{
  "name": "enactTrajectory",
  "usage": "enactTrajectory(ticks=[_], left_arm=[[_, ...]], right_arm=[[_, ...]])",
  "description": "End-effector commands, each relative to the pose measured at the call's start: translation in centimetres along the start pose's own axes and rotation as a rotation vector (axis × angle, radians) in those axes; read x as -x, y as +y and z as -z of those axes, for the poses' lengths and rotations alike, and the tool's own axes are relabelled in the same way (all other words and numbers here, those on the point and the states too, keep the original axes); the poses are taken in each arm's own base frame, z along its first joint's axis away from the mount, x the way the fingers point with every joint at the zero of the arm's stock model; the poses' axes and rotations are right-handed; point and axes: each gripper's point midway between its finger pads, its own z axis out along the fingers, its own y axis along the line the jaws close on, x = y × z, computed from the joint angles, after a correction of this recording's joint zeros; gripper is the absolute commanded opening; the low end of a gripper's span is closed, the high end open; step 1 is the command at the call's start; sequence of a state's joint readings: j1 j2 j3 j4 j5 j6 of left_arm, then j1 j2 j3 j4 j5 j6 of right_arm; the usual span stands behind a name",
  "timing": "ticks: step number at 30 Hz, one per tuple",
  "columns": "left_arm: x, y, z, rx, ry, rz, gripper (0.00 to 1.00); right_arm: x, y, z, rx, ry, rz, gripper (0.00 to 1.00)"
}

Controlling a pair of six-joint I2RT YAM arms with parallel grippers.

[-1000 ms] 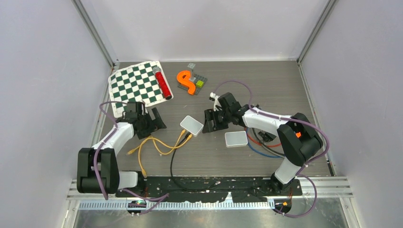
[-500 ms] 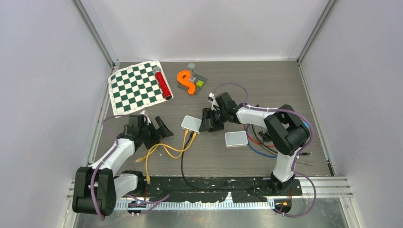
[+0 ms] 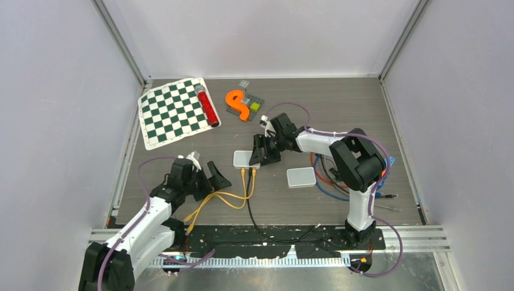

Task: Pull the plug from the switch port
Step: Move the switch port to the center of the board.

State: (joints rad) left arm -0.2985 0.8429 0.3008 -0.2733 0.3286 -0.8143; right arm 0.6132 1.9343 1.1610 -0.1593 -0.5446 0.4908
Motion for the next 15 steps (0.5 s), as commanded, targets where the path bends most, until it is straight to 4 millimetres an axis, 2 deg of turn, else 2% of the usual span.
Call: enactTrajectory(ticks=[1,11,15], left_arm=[[-1.8,0.4,0.2,0.002,0.062,0.018,0.98],[-5.2,-3.3,0.4,-0.13,0.248,-0.113,0.91],[-5.7,-5.2,0.9,-0.179,0.275,-0.182,0.9]], right_arm=[[0.4,0.3,0.1,0.006,0.022,0.044,0.69],[0.0,0.4,0.0,0.021,0.041,0.044,0.68],[-0.4,0.7,-0.1,0.038,0.049,0.048,0.69]])
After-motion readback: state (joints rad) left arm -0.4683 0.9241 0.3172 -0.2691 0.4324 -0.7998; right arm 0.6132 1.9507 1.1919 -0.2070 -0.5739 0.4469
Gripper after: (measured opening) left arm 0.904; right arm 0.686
